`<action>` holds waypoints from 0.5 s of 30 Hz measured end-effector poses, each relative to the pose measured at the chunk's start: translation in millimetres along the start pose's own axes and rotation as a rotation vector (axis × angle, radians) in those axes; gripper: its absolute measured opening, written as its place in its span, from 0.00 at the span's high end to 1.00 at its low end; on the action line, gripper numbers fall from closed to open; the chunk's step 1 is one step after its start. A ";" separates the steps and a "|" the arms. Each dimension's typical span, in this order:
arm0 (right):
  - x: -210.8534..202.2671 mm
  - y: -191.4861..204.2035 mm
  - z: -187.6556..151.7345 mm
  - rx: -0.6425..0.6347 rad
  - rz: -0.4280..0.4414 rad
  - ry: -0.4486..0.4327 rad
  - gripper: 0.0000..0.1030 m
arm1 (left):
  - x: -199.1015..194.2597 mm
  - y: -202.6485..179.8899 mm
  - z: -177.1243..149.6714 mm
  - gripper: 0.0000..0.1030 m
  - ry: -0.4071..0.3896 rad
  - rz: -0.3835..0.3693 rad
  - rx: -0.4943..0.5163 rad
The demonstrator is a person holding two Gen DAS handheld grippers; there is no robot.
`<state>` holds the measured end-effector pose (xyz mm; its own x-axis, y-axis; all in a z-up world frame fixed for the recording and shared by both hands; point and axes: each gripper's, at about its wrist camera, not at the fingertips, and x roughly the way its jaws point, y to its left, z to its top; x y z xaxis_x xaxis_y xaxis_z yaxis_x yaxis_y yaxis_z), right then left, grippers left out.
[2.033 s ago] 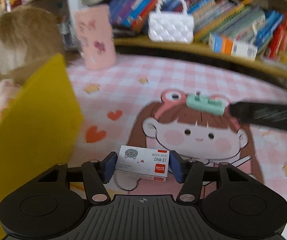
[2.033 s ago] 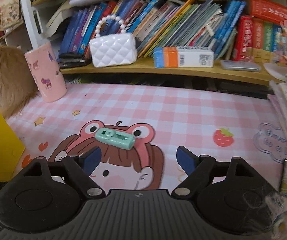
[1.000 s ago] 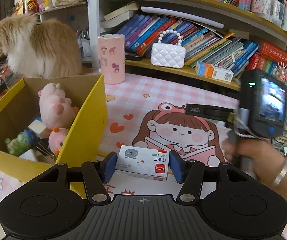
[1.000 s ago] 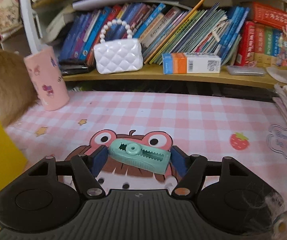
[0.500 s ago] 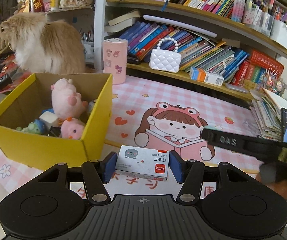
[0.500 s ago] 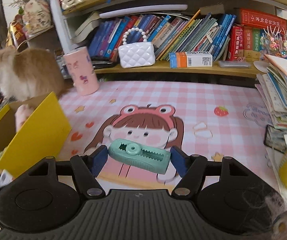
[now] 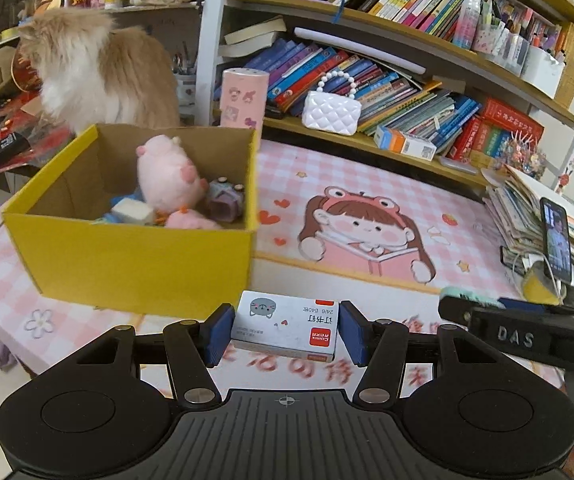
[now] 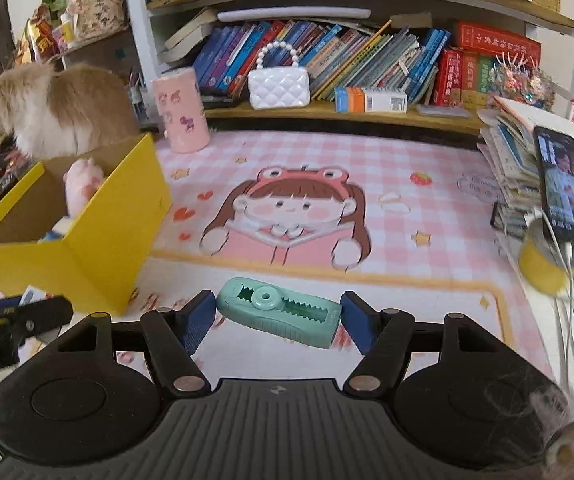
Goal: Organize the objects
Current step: 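Carry the tape dispenser and stapler box over the yellow box with both tools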
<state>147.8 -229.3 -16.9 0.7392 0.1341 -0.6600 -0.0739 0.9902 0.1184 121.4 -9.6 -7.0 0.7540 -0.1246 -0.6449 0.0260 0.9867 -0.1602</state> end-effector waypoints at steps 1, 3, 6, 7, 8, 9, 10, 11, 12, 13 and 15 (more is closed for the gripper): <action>-3.5 8.3 -4.7 0.004 -0.003 0.008 0.36 | -4.7 7.5 -1.9 0.46 -0.004 0.000 0.010; -10.3 24.7 -13.5 0.007 0.000 0.019 0.36 | -12.7 20.1 -6.1 0.46 -0.013 0.008 0.032; -17.1 52.5 -25.8 0.007 0.013 0.041 0.36 | -22.5 42.0 -13.3 0.46 -0.003 0.007 0.030; -18.3 61.0 -29.0 0.007 0.020 0.049 0.36 | -24.0 49.6 -15.4 0.46 0.008 0.002 0.022; -19.4 69.9 -32.2 0.006 0.028 0.060 0.36 | -25.2 57.6 -18.2 0.46 0.022 -0.001 0.011; -20.5 79.0 -35.7 0.007 0.038 0.072 0.36 | -26.5 66.1 -21.3 0.46 0.037 -0.003 0.004; -21.0 85.8 -37.4 0.007 0.043 0.079 0.36 | -27.9 72.0 -23.7 0.46 0.045 -0.003 0.004; -22.1 92.9 -39.9 0.006 0.047 0.082 0.35 | -29.8 78.2 -26.0 0.46 0.051 -0.002 0.008; -23.4 100.1 -42.1 0.003 0.050 0.083 0.35 | -33.2 84.1 -28.1 0.46 0.052 -0.002 0.013; -24.6 107.5 -44.2 0.001 0.053 0.084 0.35 | -36.4 89.9 -29.9 0.46 0.054 -0.001 0.016; -26.6 121.1 -48.3 -0.003 0.061 0.084 0.35 | -43.2 101.9 -32.2 0.46 0.052 -0.002 0.013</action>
<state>86.9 -111.0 -20.9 0.6745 0.1971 -0.7115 -0.1196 0.9801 0.1582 70.2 92.9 -19.5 0.7186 -0.1315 -0.6829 0.0364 0.9877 -0.1518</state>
